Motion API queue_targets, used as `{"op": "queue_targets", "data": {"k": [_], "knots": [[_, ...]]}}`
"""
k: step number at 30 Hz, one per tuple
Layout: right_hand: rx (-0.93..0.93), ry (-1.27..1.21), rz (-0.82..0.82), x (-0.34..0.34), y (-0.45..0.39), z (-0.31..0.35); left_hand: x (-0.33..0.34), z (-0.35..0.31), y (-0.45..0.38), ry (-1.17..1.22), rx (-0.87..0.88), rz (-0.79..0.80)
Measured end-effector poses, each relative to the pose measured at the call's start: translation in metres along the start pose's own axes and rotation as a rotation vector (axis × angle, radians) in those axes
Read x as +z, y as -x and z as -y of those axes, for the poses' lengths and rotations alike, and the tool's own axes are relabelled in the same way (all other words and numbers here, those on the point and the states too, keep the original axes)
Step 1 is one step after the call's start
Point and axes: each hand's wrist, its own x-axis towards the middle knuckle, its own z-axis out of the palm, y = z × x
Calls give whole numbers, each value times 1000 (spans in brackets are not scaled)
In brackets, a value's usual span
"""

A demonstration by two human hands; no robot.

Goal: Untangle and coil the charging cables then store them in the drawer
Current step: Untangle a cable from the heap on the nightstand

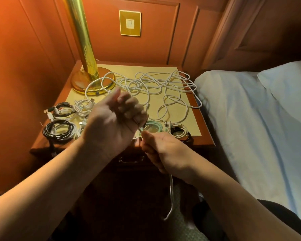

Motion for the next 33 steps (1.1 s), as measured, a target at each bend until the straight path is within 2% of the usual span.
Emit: {"op": "queue_targets", "data": {"k": [3, 6, 9, 11, 13, 17, 21, 24, 29, 31, 33], "knots": [[-158, 211, -90, 7, 7, 7, -7, -12, -9, -229, 136, -15], [-226, 259, -161, 8, 14, 15, -15, -16, -12, -563, 221, 120], [-275, 299, -152, 5, 18, 16, -24, -20, -10, -976, 320, 224], [-345, 345, -172, 2, 20, 16, -26, -22, -7, -1248, 333, 248], [-419, 408, -225, -1, 22, 16, -24, -23, -3, -1362, 264, 296], [-565, 536, -399, -14, 21, 19, -21, -18, 3, -1298, 85, 430], [-597, 526, -450, -31, 16, 15, -16, -3, 5, -1072, -151, 557], [-515, 312, -369, -37, 9, 8, -11, 2, 5, -835, -270, 587], [-260, -207, -73, -28, -3, -1, -8, 10, 8, -373, -367, 561], [-142, -191, -29, -22, -6, 0, -6, 11, 8, -163, -323, 496], [-69, -93, -41, -17, -6, 1, -4, 10, 5, -71, -235, 377]]}}
